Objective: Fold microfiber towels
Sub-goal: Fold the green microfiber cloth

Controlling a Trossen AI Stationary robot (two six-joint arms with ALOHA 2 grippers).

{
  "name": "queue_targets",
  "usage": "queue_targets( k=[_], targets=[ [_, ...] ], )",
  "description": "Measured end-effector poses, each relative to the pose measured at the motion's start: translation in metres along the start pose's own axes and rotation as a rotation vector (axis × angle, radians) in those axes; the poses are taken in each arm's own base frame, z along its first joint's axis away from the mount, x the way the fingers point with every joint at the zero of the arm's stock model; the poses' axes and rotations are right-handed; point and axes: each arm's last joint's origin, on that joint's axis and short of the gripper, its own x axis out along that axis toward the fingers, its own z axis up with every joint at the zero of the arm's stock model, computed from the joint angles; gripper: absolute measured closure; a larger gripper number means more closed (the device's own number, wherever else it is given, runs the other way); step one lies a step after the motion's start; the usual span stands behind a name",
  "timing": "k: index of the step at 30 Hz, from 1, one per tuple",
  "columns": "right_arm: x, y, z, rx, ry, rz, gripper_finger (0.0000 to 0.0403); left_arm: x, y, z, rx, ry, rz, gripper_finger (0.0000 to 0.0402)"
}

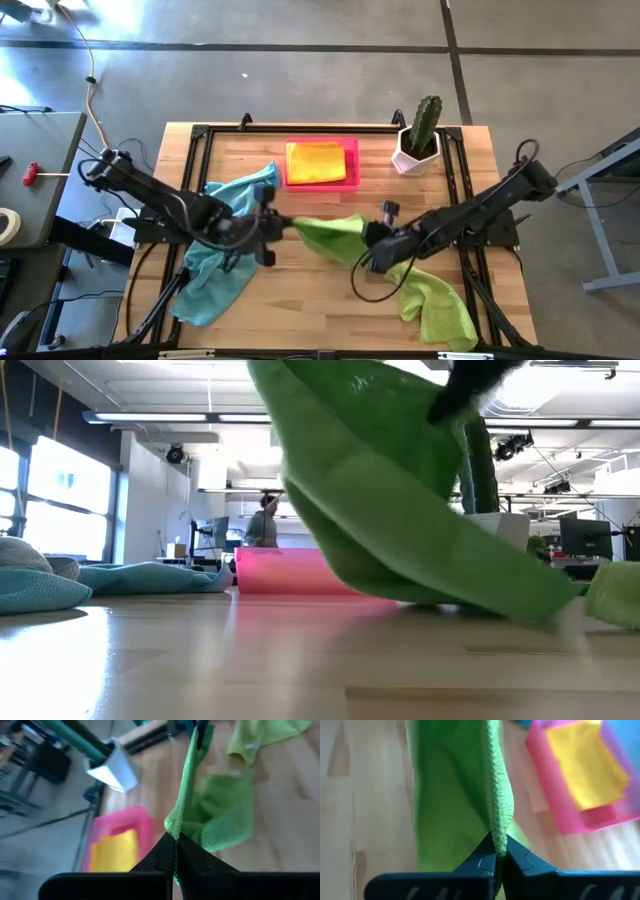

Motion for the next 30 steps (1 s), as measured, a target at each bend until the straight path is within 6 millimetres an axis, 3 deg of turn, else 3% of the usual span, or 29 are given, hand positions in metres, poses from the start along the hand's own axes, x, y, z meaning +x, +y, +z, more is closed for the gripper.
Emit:
queue_targets(
  k=[4, 8, 14, 18, 24, 28, 30],
  targets=[
    [-0.017, -0.019, 0.022, -0.032, -0.030, -0.023, 0.0403, -0.006, 0.014, -0.001, -0.001, -0.016, 0.020, 0.0401],
    [-0.034, -0.039, 0.041, -0.058, -0.042, -0.096, 0.0403, 0.000, 0.022, -0.004, 0.041, 0.010, 0.008, 0.0401],
    [-0.052, -0.066, 0.060, -0.083, -0.072, -0.256, 0.0403, 0.006, 0.041, -0.003, 0.142, 0.075, 0.336, 0.0401],
    [-0.055, -0.079, 0.068, -0.097, -0.076, -0.292, 0.0403, 0.009, 0.050, 0.000, 0.213, 0.102, 0.439, 0.0401],
    [-0.048, -0.088, 0.068, -0.171, 0.000, -0.160, 0.0403, 0.012, 0.047, 0.001, 0.264, 0.054, 0.272, 0.0401],
    [-0.049, -0.099, 0.070, -0.161, -0.033, -0.419, 0.0403, 0.008, 0.055, 0.003, 0.321, 0.151, 0.534, 0.0401],
    [-0.048, -0.101, 0.071, -0.196, -0.022, -0.396, 0.0403, 0.006, 0.059, 0.005, 0.339, 0.188, 0.623, 0.0401]
  ],
)
